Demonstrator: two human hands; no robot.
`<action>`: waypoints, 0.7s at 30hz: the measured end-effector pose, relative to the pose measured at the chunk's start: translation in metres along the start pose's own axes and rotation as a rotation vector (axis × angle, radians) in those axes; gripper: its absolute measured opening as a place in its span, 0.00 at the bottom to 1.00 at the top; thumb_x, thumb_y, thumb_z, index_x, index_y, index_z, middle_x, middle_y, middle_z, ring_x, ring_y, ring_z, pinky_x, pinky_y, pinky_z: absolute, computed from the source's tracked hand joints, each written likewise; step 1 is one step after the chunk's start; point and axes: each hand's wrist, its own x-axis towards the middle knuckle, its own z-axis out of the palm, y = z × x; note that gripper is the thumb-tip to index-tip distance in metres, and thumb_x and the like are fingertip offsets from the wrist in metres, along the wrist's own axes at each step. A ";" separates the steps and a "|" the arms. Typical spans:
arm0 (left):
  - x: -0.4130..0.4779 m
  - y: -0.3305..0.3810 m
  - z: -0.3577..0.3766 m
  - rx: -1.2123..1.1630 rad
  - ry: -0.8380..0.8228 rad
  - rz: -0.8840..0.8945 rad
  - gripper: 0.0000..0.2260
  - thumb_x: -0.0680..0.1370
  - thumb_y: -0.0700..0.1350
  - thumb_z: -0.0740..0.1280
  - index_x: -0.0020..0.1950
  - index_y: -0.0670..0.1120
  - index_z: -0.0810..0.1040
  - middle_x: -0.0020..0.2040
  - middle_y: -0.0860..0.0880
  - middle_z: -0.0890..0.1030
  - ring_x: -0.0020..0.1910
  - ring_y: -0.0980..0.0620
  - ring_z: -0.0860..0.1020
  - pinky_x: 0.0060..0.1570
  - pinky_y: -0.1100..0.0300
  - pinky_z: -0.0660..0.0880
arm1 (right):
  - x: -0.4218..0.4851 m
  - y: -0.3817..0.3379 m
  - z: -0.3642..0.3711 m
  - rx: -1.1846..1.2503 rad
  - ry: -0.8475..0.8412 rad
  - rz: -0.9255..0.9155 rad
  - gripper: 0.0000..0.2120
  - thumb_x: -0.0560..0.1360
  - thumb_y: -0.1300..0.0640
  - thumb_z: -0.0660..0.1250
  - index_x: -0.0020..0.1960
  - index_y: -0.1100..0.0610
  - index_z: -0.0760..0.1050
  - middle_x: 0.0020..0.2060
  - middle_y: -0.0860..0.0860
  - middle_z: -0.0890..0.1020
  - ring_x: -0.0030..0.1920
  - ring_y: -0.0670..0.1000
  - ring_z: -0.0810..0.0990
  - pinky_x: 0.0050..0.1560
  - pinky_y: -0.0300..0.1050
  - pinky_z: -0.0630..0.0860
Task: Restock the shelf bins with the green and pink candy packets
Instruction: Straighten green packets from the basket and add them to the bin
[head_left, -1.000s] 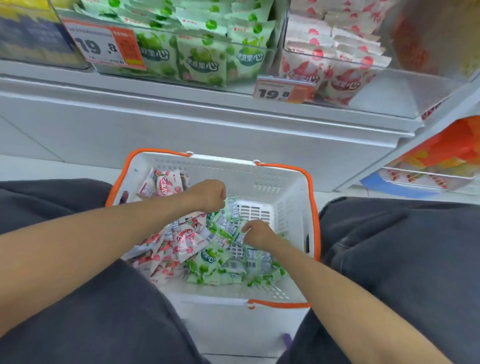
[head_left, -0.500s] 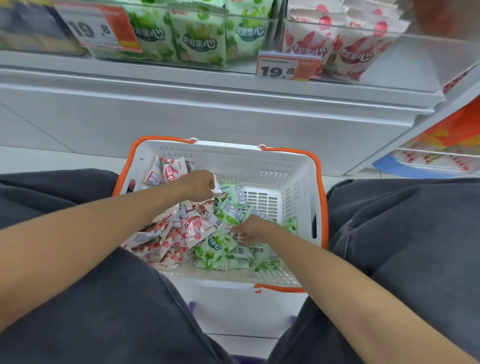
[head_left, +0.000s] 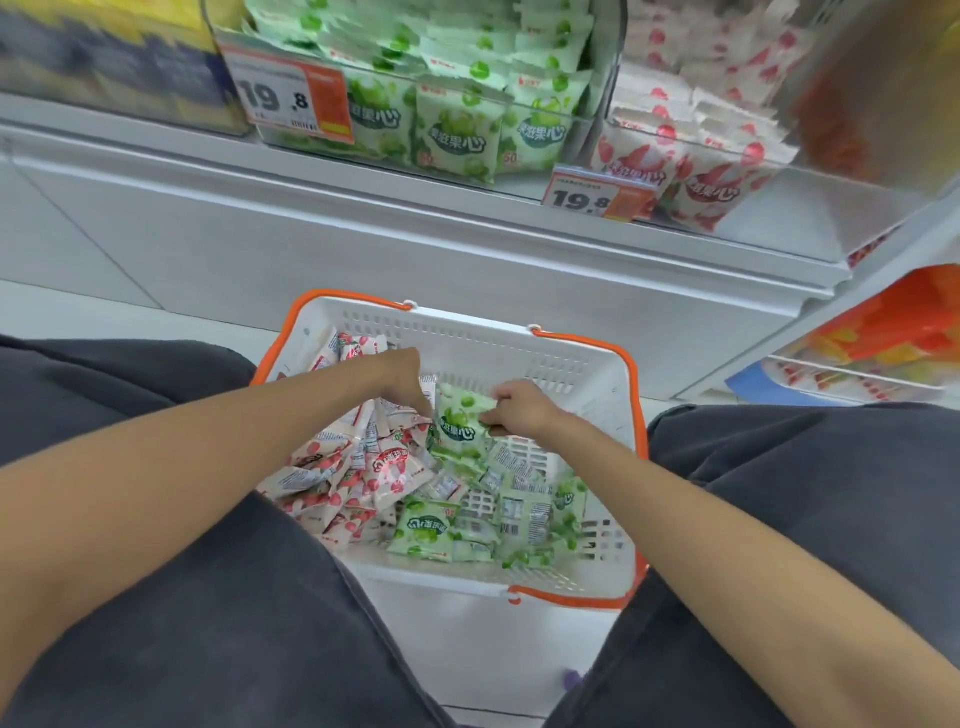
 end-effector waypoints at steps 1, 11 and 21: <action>-0.001 0.000 -0.003 -0.111 -0.011 0.015 0.44 0.70 0.51 0.78 0.77 0.41 0.56 0.75 0.43 0.65 0.71 0.43 0.68 0.68 0.51 0.68 | -0.004 -0.015 -0.016 0.018 0.003 -0.060 0.05 0.75 0.69 0.68 0.42 0.62 0.74 0.40 0.58 0.77 0.38 0.51 0.81 0.40 0.39 0.81; -0.029 0.060 -0.058 -0.485 0.235 0.461 0.08 0.70 0.42 0.78 0.46 0.46 0.81 0.41 0.51 0.83 0.39 0.53 0.79 0.35 0.68 0.74 | -0.063 -0.133 -0.113 -0.445 0.071 -0.389 0.12 0.71 0.60 0.76 0.53 0.60 0.80 0.44 0.52 0.84 0.41 0.49 0.81 0.42 0.42 0.77; -0.047 0.056 -0.166 0.236 1.129 0.412 0.34 0.77 0.62 0.65 0.78 0.49 0.59 0.77 0.49 0.62 0.76 0.47 0.59 0.72 0.46 0.56 | -0.102 -0.261 -0.193 -0.756 0.618 -0.768 0.07 0.72 0.60 0.72 0.47 0.62 0.80 0.40 0.54 0.79 0.42 0.49 0.75 0.41 0.44 0.68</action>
